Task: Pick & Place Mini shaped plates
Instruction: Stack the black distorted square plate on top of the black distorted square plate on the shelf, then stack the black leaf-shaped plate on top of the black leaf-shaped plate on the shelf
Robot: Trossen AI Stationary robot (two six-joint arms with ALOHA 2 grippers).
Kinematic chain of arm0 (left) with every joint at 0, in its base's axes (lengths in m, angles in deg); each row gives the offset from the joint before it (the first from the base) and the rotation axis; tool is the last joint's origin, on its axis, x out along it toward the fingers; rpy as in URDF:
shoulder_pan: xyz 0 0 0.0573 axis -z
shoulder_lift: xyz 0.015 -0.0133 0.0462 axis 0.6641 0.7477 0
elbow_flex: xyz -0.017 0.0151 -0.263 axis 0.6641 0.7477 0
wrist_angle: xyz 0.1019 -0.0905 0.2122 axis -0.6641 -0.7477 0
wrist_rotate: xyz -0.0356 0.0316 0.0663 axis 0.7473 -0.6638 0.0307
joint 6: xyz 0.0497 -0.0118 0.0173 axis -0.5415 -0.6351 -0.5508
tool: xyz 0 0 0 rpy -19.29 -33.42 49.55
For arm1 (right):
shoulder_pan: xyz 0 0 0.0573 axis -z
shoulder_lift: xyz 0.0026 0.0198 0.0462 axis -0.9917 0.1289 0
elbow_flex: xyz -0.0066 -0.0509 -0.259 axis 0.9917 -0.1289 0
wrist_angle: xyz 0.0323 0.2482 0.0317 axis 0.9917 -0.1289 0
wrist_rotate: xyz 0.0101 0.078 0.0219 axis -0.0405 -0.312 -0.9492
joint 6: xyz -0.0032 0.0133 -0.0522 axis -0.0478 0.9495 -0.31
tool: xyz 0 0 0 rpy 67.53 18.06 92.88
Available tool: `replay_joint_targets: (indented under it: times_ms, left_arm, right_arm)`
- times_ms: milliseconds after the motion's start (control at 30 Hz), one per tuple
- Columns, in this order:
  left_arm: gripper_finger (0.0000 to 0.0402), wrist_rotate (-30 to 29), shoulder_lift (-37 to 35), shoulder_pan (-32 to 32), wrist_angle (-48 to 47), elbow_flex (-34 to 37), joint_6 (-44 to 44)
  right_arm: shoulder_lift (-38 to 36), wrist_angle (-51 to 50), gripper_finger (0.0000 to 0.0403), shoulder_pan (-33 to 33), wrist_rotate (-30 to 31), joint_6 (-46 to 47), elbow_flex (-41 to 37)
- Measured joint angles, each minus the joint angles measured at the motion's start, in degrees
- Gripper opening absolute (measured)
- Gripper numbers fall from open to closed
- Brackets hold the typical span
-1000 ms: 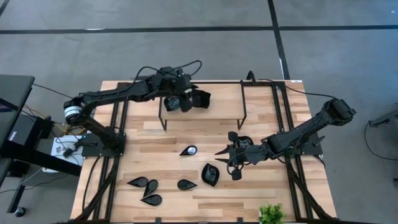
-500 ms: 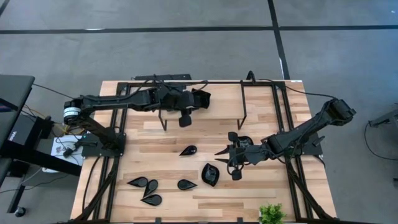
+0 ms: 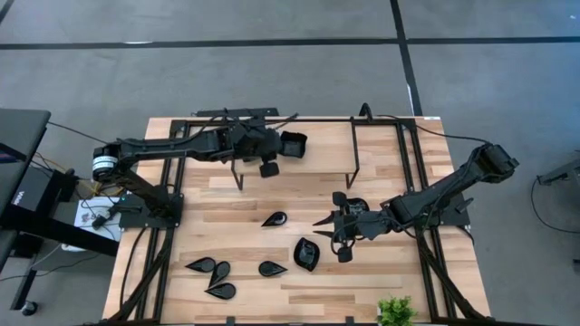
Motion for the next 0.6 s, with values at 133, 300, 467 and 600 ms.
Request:
replay_joint_targets:
  times_ms: [133, 300, 467, 600]
  left_arm:
    - [0.0117, -2.9, 0.0, 0.0, 0.0, 0.0, 0.0]
    - [0.0117, 8.7, 0.0, 2.6, 0.0, 0.0, 1.6]
    - [0.0113, 17.8, 0.0, 9.6, 0.2, 0.0, 7.5]
    - [0.0101, 19.2, 0.0, 17.7, 0.1, 0.2, 12.9]
  right_arm:
    - [0.0, 0.0, 0.0074, 0.0, 0.0, -0.1, 0.0]
    - [0.0, 0.0, 0.0074, 0.0, 0.0, -0.1, 0.0]
    - [0.0, 0.0, 0.0074, 0.0, 0.0, -0.1, 0.0]
    - [0.0, 0.0, 0.0074, 0.0, 0.0, 5.5, 0.0]
